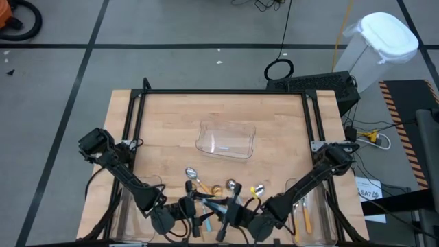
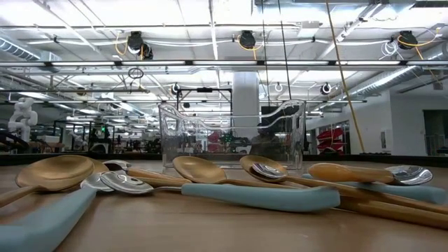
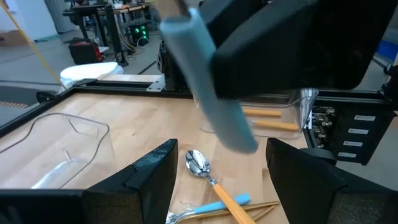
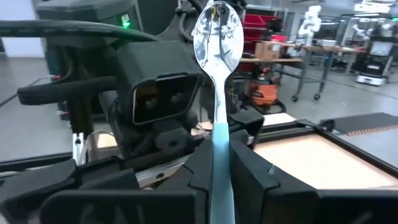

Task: Sort silverware by color (type)
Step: Put the blue spoon into the bottom left transparent bin

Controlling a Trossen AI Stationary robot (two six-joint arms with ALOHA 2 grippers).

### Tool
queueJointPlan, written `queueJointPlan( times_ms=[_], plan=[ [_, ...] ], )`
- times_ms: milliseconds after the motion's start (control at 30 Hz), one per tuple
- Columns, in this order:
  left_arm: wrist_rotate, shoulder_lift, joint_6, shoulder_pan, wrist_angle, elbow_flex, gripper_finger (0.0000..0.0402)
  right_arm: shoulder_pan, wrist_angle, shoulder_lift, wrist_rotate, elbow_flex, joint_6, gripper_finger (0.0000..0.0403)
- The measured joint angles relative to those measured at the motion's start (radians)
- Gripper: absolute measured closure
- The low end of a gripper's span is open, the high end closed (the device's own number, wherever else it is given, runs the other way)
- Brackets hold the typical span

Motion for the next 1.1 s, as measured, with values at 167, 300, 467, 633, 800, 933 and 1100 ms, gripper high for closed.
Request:
queueJointPlan(
  times_ms=[167, 300, 467, 633, 800, 933, 1100],
  plan=[
    [0.000, 0.000, 0.063, -0.001, 0.032, 0.000, 0.0158, -0.008, 0.010, 0.000, -0.036, 0.000, -0.040, 0.0370],
    [0.000, 0.000, 0.120, -0.005, 0.080, 0.000, 0.0158, -0.008, 0.018, 0.000, -0.035, 0.000, -0.059, 0.0370],
    [0.001, 0.000, 0.176, -0.006, 0.128, 0.000, 0.0195, -0.008, 0.037, 0.000, -0.035, 0.000, -0.092, 0.0370],
    [0.000, 0.000, 0.215, -0.007, 0.131, 0.000, 0.0289, -0.007, 0.071, 0.000, -0.037, 0.000, -0.136, 0.0369],
    [0.000, -0.003, 0.223, -0.009, 0.114, 0.001, 0.0343, 0.005, 0.072, -0.001, -0.046, 0.000, -0.182, 0.0369],
    [0.000, -0.006, 0.248, -0.011, 0.111, 0.002, 0.0343, 0.010, 0.069, -0.001, -0.044, 0.000, -0.195, 0.0368],
    [0.000, -0.037, 0.212, -0.015, -0.007, 0.002, 0.0343, 0.033, 0.068, -0.001, 0.007, 0.000, -0.205, 0.0344]
  ],
)
